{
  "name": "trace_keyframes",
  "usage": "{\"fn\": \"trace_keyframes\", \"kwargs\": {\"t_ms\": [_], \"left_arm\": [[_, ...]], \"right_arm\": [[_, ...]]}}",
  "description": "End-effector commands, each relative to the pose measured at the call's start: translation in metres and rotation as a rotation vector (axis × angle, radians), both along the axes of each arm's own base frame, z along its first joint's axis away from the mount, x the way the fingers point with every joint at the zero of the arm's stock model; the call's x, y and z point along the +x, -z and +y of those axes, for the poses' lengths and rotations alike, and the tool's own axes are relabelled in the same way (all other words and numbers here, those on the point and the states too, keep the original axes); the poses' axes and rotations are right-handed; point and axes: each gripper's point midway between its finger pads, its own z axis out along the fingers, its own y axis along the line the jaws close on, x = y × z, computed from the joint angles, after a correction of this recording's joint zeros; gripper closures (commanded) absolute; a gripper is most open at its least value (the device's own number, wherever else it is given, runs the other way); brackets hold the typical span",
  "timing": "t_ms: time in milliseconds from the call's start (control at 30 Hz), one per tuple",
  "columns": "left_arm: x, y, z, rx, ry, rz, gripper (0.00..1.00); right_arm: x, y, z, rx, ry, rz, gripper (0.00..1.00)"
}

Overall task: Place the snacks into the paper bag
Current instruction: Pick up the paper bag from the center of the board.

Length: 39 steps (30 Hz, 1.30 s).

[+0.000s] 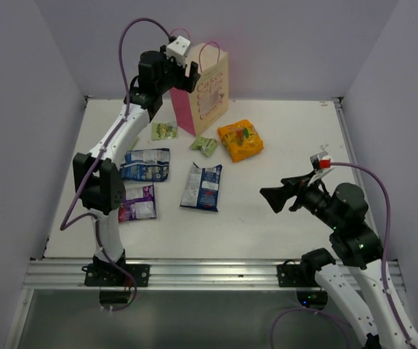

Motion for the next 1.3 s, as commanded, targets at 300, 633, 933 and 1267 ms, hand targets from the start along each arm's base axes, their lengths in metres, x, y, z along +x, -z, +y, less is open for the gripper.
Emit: {"fn": "trace_keyframes", "kwargs": {"t_ms": [300,633,933,1267], "left_arm": [[0.032,-0.007,-0.022,0.044,0.088,-0.081,0.31],[0.042,0.023,-0.028,0.080,0.116,-0.041,0.38],[0.038,0.029,-0.033,0.084,0.157,-0.020,0.62],[0.014,-0.019,-0.034,0.057,0.200,-0.112,1.00]], "right_arm": [[0.003,0.009,0.011,-0.011,-0.064,0.017,0.02],[0.004,0.015,0.010,-0.027,-0.059,0.028,0.01],[0.008,0.021,0.004,-0.052,-0.019,0.048,0.01],[0.008,0.021,0.003,-0.054,-0.015,0.048,0.01]]}}
